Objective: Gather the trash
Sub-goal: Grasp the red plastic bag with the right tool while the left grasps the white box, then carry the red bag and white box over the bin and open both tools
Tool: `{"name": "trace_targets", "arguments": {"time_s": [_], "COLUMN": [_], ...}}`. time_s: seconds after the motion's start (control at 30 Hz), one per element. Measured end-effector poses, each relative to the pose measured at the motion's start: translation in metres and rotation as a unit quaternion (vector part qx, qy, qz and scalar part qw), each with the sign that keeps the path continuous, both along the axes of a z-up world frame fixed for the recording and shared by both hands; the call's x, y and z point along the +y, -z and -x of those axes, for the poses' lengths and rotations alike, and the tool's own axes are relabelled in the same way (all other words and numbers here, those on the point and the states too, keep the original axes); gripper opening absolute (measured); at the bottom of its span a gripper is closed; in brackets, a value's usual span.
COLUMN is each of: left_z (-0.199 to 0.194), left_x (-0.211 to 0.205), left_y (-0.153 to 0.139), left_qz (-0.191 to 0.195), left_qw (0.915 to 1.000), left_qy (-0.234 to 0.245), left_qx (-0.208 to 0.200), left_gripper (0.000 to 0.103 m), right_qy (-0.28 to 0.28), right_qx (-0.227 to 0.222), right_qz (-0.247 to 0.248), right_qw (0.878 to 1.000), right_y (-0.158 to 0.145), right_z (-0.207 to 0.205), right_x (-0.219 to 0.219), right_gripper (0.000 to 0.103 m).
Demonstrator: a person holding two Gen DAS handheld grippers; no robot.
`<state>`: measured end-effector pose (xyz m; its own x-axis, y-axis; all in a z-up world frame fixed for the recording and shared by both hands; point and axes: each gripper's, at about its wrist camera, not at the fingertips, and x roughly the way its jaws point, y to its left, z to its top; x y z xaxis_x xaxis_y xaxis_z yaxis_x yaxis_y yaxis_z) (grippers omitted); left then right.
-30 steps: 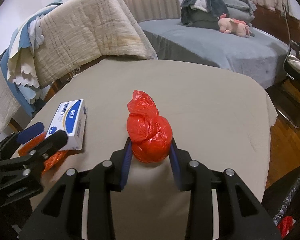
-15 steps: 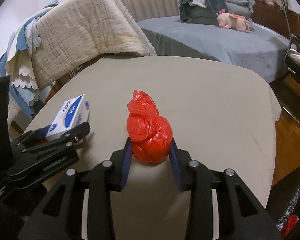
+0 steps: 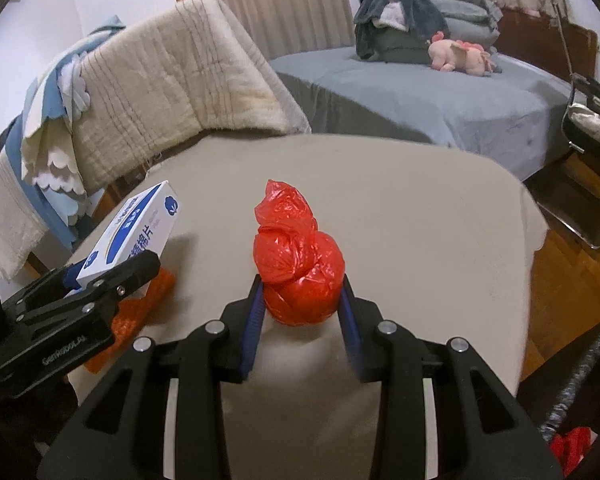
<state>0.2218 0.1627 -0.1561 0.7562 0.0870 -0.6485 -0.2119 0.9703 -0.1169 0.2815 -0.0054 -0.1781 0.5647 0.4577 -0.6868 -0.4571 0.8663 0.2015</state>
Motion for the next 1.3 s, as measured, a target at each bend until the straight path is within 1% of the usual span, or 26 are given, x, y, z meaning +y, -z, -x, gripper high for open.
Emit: {"name": "trace_targets", "arguments": {"time_s": [0.07, 0.2, 0.3, 0.5, 0.73, 0.93, 1.03, 1.13, 1.3], "left_z": [0.003, 0.01, 0.017, 0.031, 0.045, 0.056, 0.062, 0.067, 0.078], "left_x": [-0.005, -0.019, -0.031, -0.062, -0.106, -0.156, -0.181, -0.209, -0.243], "left_y": [-0.007, -0.021, -0.032, -0.051, -0.065, -0.073, -0.076, -0.077, -0.078], "left_qz": [0.0, -0.013, -0.011, -0.013, -0.004, 0.001, 0.004, 0.005, 0.005], "left_qw": [0.9999, 0.9993, 0.9984, 0.9949, 0.9878, 0.9777, 0.9712, 0.9629, 0.9509], "left_qy": [0.009, 0.03, 0.048, 0.09, 0.146, 0.2, 0.229, 0.261, 0.302], "left_qx": [-0.006, -0.02, -0.029, -0.043, -0.055, -0.064, -0.067, -0.068, -0.07], "left_gripper": [0.066, 0.065, 0.065, 0.065, 0.065, 0.065, 0.065, 0.065, 0.064], "right_qy": [0.003, 0.012, 0.02, 0.044, 0.085, 0.128, 0.152, 0.175, 0.21], "right_qx": [-0.008, -0.026, -0.038, -0.058, -0.06, -0.068, -0.072, -0.07, -0.065], "right_qz": [-0.005, -0.012, -0.017, -0.026, -0.02, 0.0, 0.009, 0.016, 0.025], "right_qw": [1.0, 1.0, 0.999, 0.997, 0.994, 0.989, 0.986, 0.982, 0.975], "right_y": [-0.009, -0.03, -0.044, -0.072, -0.084, -0.091, -0.093, -0.092, -0.084], "right_z": [0.004, 0.015, 0.025, 0.051, 0.081, 0.11, 0.125, 0.136, 0.153], "right_x": [-0.006, -0.022, -0.036, -0.076, -0.129, -0.178, -0.205, -0.226, -0.263], "right_gripper": [0.034, 0.034, 0.034, 0.034, 0.034, 0.034, 0.034, 0.034, 0.034]}}
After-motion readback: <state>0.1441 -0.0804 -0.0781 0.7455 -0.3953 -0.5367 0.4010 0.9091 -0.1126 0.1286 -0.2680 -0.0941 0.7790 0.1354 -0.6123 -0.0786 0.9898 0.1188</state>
